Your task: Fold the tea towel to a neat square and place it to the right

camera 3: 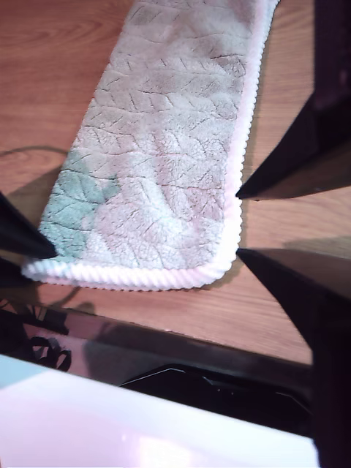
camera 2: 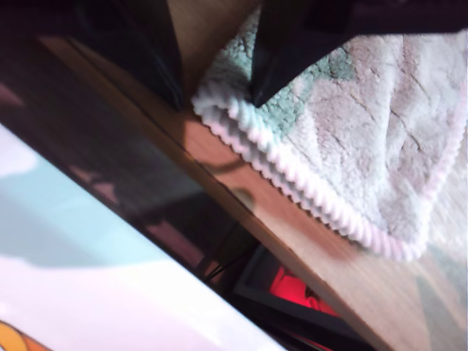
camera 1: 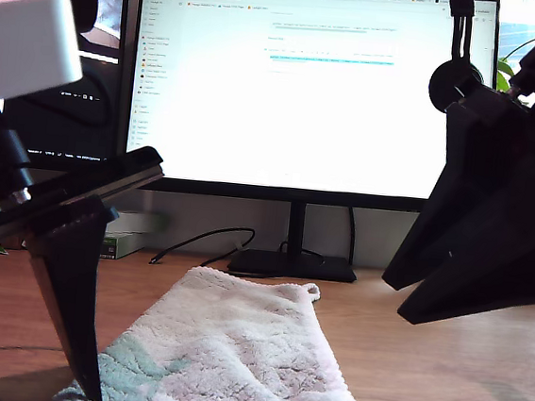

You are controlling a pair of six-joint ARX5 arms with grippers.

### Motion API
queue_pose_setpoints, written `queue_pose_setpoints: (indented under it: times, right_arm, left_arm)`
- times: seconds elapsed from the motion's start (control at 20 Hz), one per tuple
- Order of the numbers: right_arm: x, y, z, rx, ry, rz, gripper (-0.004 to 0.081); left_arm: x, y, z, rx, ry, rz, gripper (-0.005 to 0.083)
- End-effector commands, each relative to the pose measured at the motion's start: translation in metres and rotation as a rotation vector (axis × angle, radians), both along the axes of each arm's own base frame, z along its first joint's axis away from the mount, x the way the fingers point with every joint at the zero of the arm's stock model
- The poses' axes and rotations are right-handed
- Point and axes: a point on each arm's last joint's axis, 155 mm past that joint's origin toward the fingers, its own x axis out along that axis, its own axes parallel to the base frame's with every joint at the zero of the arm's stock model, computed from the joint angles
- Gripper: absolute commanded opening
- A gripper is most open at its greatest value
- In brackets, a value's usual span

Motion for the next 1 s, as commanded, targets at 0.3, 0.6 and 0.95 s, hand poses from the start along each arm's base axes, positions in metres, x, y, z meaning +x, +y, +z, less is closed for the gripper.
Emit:
queue_pose_setpoints:
  times: [0.3,0.6,0.95]
  right_arm:
    - [-0.002,0.001,-0.003,0.005,0.016,-0.004,0.0182]
    - [-0.03,0.018,0.001,0.064,0.098,0.086,0.0269]
    - [-0.036,0.038,0.01,0.139,0.125,0.041,0.0288]
  left_arm:
    - [-0.001,0.012,-0.026,0.089,0.0,-0.018,-0.0021]
    - [0.009,0.001,0.0,0.013,-0.06,0.029,-0.0024]
    - [0.008,-0.009,0.019,-0.055,0.011,0.13,-0.0024]
